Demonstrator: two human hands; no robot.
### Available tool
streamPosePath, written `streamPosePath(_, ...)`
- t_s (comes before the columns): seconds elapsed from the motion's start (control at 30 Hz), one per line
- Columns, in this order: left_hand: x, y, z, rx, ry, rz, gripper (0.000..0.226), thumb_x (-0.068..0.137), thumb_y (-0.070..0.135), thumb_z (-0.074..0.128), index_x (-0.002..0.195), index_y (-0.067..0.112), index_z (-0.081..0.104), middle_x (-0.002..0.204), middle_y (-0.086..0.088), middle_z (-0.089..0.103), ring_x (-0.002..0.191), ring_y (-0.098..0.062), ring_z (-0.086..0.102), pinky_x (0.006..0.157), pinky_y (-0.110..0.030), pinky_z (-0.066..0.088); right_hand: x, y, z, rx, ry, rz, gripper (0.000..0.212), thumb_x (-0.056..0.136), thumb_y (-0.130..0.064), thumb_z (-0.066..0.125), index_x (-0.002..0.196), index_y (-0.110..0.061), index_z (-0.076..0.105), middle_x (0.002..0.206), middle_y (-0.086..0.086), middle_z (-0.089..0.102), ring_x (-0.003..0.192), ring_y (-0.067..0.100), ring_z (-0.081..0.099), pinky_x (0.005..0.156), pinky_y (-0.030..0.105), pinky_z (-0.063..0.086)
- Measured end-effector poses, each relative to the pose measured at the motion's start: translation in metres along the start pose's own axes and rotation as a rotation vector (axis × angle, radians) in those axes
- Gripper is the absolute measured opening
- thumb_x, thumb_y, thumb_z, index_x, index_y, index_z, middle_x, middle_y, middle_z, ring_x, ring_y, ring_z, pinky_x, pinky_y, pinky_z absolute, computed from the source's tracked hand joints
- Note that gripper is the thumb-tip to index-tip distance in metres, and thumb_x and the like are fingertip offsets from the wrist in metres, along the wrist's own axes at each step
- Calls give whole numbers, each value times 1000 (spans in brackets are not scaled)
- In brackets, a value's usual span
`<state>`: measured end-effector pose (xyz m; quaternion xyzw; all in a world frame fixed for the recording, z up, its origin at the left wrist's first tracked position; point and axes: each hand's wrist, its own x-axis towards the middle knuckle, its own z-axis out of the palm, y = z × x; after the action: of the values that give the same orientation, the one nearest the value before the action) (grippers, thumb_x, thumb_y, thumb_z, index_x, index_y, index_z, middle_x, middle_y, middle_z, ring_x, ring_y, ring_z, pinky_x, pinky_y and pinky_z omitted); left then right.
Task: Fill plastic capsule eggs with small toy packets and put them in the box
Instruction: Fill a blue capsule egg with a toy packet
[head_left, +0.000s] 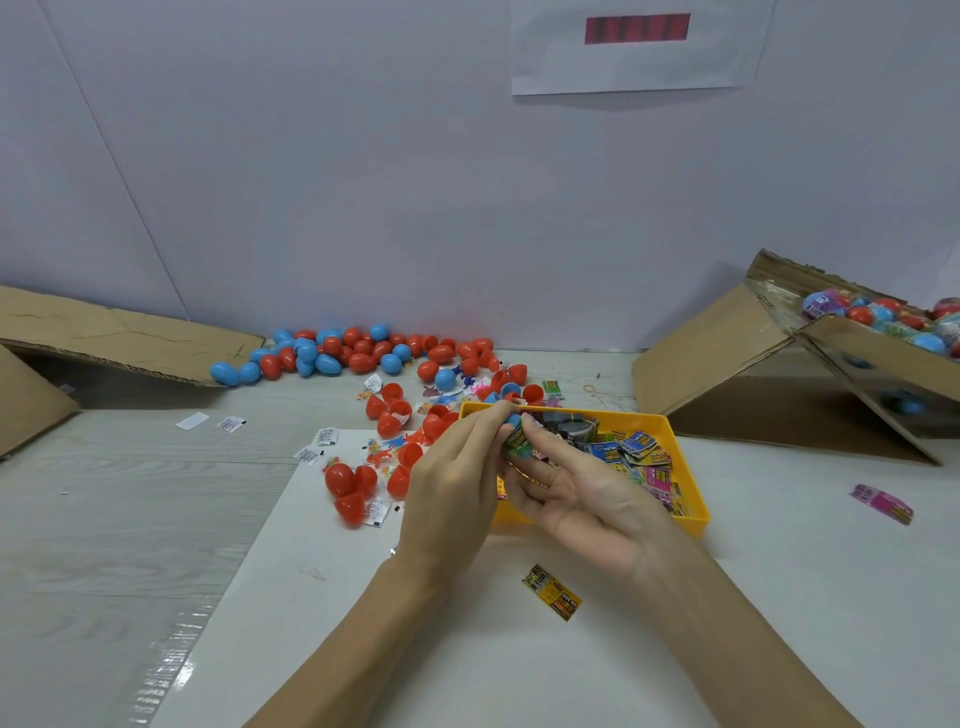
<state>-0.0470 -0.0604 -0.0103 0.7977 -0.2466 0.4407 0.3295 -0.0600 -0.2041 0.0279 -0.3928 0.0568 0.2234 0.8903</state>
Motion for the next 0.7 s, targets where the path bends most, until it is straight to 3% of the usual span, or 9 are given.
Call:
streamPosePath(0.17, -2, 0, 1, -52, 32, 1, 26, 104, 10, 52, 121, 2, 71, 112, -7, 75, 106, -13, 69, 95, -13, 51, -2, 1, 2, -11, 24, -19, 35, 73, -24, 88, 105, -12, 83, 113, 17, 76, 92, 24, 78, 74, 28, 61)
streamPosePath(0.27, -1, 3, 3, -176, 36, -104, 27, 103, 10, 53, 124, 8, 70, 117, 0, 73, 111, -8, 68, 93, -21, 55, -3, -1, 1, -61, 23, -85, 39, 81, -24, 84, 116, -10, 78, 111, 14, 76, 96, 23, 77, 76, 27, 61)
streamPosePath(0.43, 8, -1, -6, -378, -233, -139, 42, 102, 17, 60, 144, 18, 55, 138, 10, 61, 132, -13, 54, 106, -25, 46, -5, -7, -5, -222, 28, -222, 40, 89, -26, 75, 124, -7, 73, 117, 13, 76, 109, 21, 74, 88, 29, 61)
streamPosePath(0.57, 13, -11, -14, -264, -276, -62, 38, 93, 10, 73, 130, 13, 67, 126, 5, 67, 121, -11, 60, 101, -31, 50, -6, -4, -7, -411, 12, -293, 32, 100, -22, 63, 128, -8, 68, 118, 9, 77, 113, 21, 73, 92, 30, 60)
streamPosePath(0.7, 16, -13, -19, -221, -241, -43, 38, 85, 4, 80, 121, 7, 70, 118, -2, 69, 112, -8, 62, 96, -17, 50, -6, 0, -2, -681, 109, -397, 28, 92, -29, 76, 119, -25, 70, 106, -8, 80, 104, 9, 75, 84, 23, 61)
